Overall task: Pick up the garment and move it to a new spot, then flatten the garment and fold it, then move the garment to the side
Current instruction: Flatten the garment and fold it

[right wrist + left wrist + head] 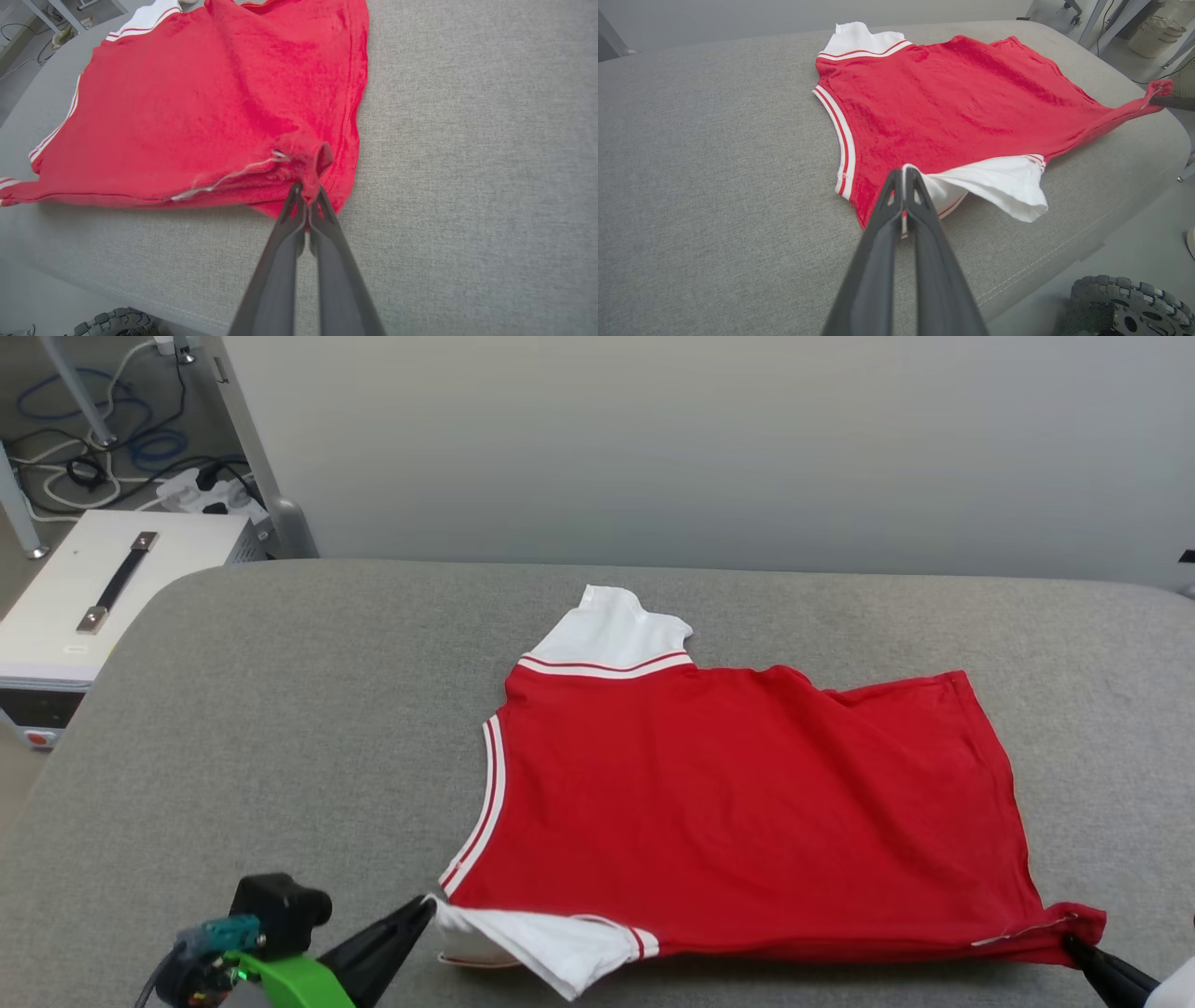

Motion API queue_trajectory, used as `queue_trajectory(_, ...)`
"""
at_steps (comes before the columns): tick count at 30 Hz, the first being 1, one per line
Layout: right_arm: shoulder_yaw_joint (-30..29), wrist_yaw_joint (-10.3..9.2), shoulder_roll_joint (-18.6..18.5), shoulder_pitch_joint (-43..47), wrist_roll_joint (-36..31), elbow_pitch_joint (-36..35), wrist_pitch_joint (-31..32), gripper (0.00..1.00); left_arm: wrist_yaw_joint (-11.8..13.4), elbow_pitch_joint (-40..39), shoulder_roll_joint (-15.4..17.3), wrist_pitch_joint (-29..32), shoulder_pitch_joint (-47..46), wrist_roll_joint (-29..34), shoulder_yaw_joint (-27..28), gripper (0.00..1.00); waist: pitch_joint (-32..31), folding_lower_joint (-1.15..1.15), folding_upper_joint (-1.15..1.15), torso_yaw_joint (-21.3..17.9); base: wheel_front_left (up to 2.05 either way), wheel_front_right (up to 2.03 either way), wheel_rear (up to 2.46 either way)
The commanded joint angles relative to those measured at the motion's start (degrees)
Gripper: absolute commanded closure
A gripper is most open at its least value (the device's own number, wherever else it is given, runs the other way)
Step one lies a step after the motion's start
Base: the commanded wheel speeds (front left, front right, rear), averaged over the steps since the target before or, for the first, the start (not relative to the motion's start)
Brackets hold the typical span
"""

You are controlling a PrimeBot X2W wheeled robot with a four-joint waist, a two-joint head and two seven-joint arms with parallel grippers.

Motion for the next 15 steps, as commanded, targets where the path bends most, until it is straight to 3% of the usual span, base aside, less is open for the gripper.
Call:
queue_trajectory(1,-1.2,-0.05,0.9,-0.5,-1.2,-1.0,1.2,1.0,0.0,0.2,-0.6,0.5,-2.4,0.2,0.3,1.0,2.0,0.0,0.0,-0.5,0.0,0.0,0.0)
queue_trajectory(15,-4.7,-0.05,6.9,-10.4,-8.6,-2.2,11.2,1.0,-1.0,8.9,-3.8,4.1,-15.9,2.1,-0.4,1.0,10.7,0.0,0.0,-2.4,0.0,0.0,0.0)
